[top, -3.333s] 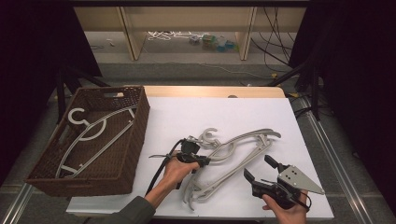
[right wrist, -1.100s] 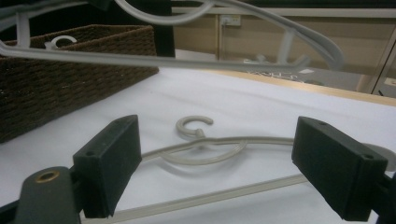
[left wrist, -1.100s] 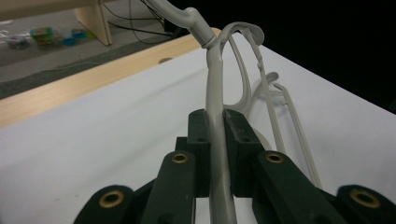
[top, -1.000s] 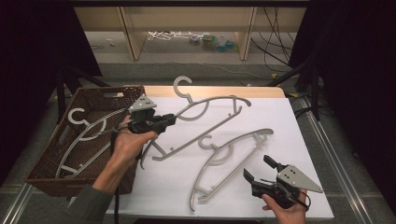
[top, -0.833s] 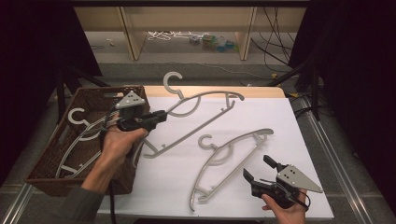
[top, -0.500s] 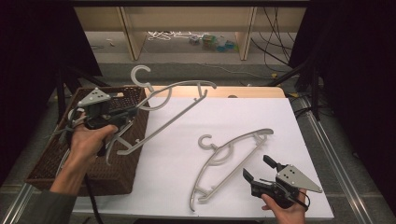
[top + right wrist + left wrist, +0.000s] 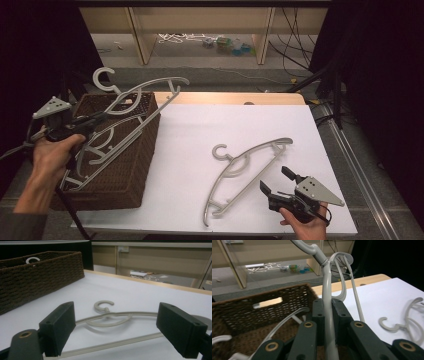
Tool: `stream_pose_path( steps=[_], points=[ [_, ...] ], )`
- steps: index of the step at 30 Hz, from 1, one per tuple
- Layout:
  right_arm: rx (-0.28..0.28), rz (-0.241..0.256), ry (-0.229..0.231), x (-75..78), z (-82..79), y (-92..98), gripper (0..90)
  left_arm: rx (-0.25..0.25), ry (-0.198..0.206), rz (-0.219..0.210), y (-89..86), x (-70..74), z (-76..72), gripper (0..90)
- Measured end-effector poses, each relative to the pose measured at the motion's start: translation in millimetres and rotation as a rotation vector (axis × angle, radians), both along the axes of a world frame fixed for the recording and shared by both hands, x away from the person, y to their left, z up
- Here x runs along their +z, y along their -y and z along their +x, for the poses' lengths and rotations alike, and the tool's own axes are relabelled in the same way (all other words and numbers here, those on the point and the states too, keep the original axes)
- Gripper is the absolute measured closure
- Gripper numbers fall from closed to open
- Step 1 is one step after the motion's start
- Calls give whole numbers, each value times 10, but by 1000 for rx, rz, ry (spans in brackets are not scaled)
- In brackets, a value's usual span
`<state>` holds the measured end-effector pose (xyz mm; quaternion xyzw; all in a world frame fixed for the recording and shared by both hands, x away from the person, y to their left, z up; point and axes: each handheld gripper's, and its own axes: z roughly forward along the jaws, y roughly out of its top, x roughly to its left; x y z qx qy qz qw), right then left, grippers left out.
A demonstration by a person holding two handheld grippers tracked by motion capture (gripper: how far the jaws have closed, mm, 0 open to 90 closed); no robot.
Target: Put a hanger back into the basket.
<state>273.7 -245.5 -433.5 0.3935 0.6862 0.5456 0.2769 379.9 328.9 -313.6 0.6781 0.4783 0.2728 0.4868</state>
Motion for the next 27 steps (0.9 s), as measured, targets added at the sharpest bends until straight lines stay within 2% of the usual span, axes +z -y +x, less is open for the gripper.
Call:
stream_pose_path(
  steps=[1, 4, 7, 9, 10, 12, 14, 15, 18, 19, 21, 22, 23, 24, 26, 27],
  points=[
    [0, 0, 0, 0, 0, 0, 166, 0, 0, 0, 0, 0, 0, 816],
    [8, 14, -1, -11, 7, -6, 165, 22, -2, -11, -193, -18, -26, 817],
    [0, -1, -2, 0, 1, 4, 166, 35, -1, -9, -282, -36, -43, 817],
    [13, -8, -11, -2, -3, 8, 165, 53, -3, -4, -419, -80, -68, 816],
    [15, 7, -5, -10, 4, -2, 165, 53, -3, -4, -419, -80, -68, 816],
    [10, 15, 0, -10, 8, -8, 165, 64, -3, -9, -544, -135, -101, 816],
    [11, 9, -11, -8, 6, -3, 163, 66, -5, -12, -577, -155, -110, 816],
    [5, -10, -17, -7, 4, 2, 163, 72, -10, -4, -634, -187, -138, 816],
    [14, -5, -29, 3, -2, 4, 163, 81, -16, 3, -707, -227, -184, 816],
    [16, 9, -9, -9, 9, -4, 163, 81, -16, 3, -707, -227, -184, 816],
    [4, -9, -17, -7, 2, 5, 163, 93, -22, 13, -779, -265, -224, 816],
    [3, 1, -7, -11, 6, 5, 163, 93, -22, 13, -779, -265, -224, 816],
    [11, 14, -6, -13, 10, -3, 163, 96, -28, 31, -814, -294, -238, 816],
    [3, -6, -17, -4, 3, 3, 163, 97, -33, 36, -829, -308, -241, 816],
    [11, -2, -20, -11, 6, -2, 163, 96, -36, 42, -846, -319, -242, 816],
    [12, -3, -8, -15, 15, 0, 163, 104, -44, 51, -869, -337, -243, 816]
  ],
)
